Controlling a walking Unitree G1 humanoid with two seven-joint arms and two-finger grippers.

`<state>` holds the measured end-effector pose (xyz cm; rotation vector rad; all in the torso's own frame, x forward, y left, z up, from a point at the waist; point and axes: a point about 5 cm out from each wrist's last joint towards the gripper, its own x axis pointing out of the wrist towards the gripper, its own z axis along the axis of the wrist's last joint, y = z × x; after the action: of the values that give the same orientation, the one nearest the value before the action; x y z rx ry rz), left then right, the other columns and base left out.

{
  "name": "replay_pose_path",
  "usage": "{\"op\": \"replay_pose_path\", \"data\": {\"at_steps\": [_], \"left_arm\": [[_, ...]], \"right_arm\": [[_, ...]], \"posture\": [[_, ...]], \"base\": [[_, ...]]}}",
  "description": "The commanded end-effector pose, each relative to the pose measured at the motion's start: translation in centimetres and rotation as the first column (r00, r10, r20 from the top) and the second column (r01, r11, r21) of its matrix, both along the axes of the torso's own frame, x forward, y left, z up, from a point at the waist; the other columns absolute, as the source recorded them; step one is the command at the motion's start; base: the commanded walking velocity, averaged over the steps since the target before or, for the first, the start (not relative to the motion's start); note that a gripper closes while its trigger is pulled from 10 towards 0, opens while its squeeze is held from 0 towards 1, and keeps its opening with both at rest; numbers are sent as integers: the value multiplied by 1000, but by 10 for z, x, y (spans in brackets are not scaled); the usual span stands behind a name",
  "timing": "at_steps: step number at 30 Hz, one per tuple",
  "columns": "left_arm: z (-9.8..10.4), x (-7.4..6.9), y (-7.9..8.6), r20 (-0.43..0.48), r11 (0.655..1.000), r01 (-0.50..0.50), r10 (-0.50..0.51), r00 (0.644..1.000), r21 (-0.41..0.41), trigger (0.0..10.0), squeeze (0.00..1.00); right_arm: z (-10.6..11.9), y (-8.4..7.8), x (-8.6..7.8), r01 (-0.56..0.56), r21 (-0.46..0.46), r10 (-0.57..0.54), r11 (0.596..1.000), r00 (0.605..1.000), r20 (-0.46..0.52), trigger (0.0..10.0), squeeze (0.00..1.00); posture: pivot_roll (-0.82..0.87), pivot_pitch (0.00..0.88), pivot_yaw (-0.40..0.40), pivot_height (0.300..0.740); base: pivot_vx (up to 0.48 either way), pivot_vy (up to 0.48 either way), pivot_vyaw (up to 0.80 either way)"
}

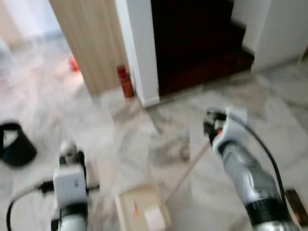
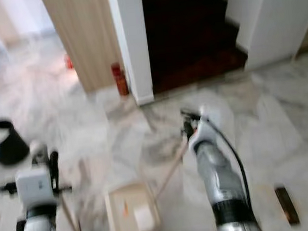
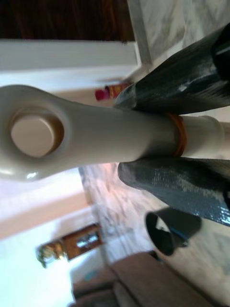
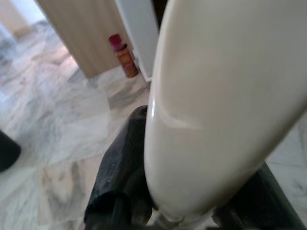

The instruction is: Sweep floor

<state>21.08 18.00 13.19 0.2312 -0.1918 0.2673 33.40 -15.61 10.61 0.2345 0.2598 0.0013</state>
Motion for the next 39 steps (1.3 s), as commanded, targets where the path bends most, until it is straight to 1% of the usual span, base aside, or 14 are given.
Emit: {"op": "replay_pose_path", "data": {"at_steps": [1,39], "left_arm": [[7,0,5,34,999,-13,12,999,31,10000,0],[9,-1,5,32,999,-17,16,999,34,10000,0]], "right_arm": [[13,11,5,-31,38,29,999,998,58,10000,0],[14,13,4,-47,42,45,998,997,61,10000,0]], "posture": [[-190,12,66,740],[-185,24,63,740]], "base": [[0,375,0],[0,376,0]]}}
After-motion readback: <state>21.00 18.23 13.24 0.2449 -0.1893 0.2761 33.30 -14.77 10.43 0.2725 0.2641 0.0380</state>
